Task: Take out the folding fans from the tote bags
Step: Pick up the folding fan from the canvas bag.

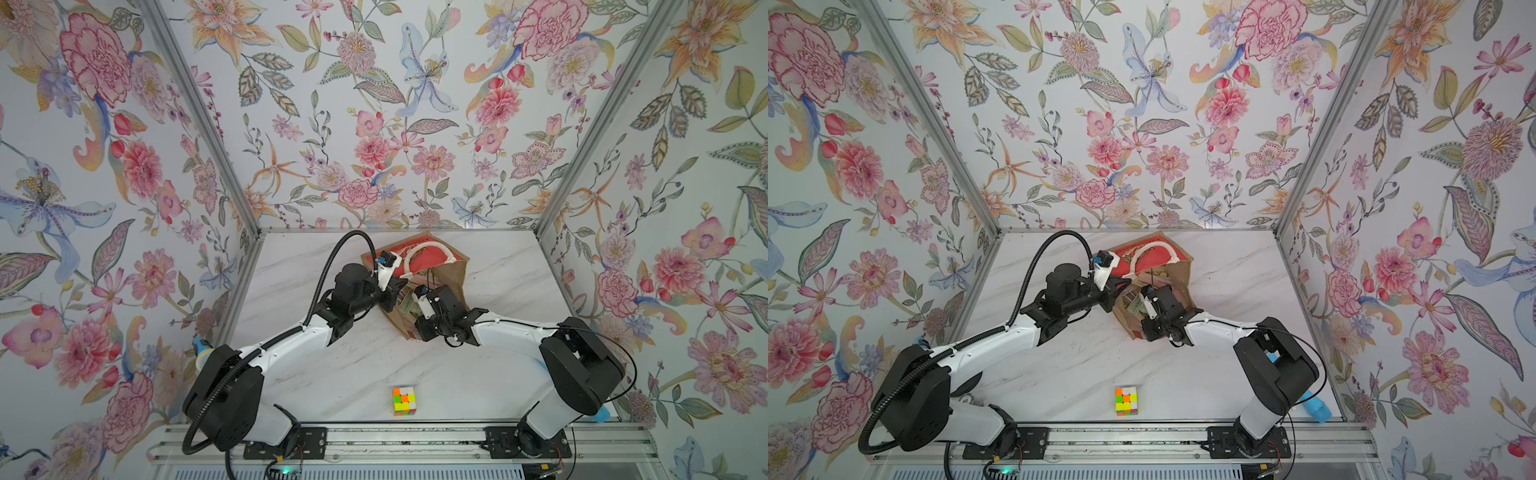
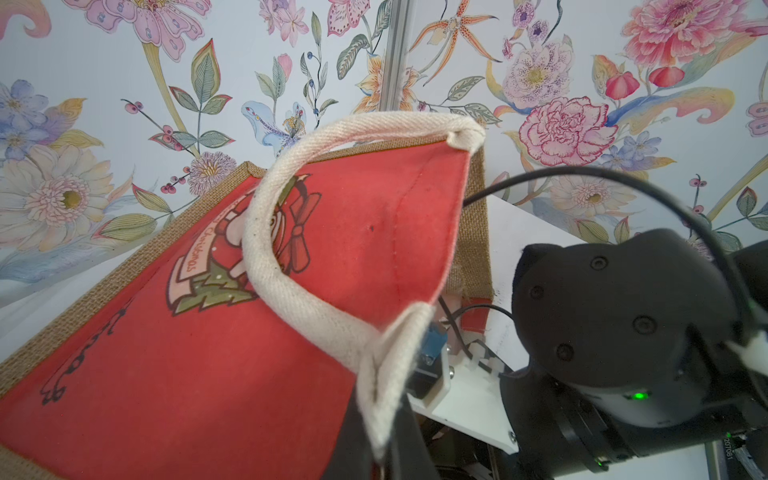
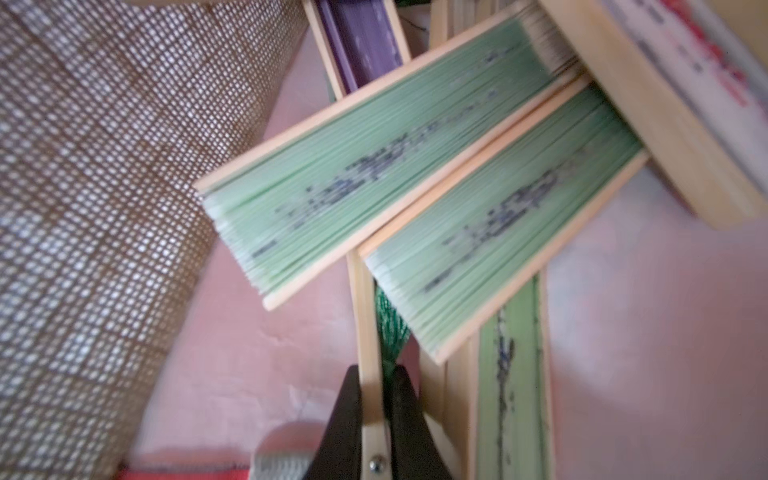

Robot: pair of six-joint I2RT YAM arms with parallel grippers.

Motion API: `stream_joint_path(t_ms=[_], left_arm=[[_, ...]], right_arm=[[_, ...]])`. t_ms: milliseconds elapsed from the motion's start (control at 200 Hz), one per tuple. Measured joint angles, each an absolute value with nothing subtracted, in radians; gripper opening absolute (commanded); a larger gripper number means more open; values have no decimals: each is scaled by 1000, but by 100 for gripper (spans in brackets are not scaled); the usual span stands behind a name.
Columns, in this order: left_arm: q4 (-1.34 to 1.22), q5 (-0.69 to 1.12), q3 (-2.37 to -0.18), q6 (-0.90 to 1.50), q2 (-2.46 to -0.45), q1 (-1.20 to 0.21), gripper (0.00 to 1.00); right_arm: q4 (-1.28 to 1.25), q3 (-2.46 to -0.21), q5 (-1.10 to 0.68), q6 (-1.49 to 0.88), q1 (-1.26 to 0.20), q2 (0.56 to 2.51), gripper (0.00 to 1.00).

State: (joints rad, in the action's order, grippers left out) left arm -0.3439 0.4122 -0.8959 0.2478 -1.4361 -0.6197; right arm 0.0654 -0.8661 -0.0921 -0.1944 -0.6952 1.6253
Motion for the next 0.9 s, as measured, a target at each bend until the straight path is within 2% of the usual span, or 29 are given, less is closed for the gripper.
stream_joint_path(t_ms=[435,901], left_arm=[[-358,412,-896,255,-1436,-614,0],[-360,416,-917,297,-1450,-611,0]], right_arm=[[288,-973,-304,-186,-624,1574,3],[484,-1008,-414,-186,-540,1449,1]])
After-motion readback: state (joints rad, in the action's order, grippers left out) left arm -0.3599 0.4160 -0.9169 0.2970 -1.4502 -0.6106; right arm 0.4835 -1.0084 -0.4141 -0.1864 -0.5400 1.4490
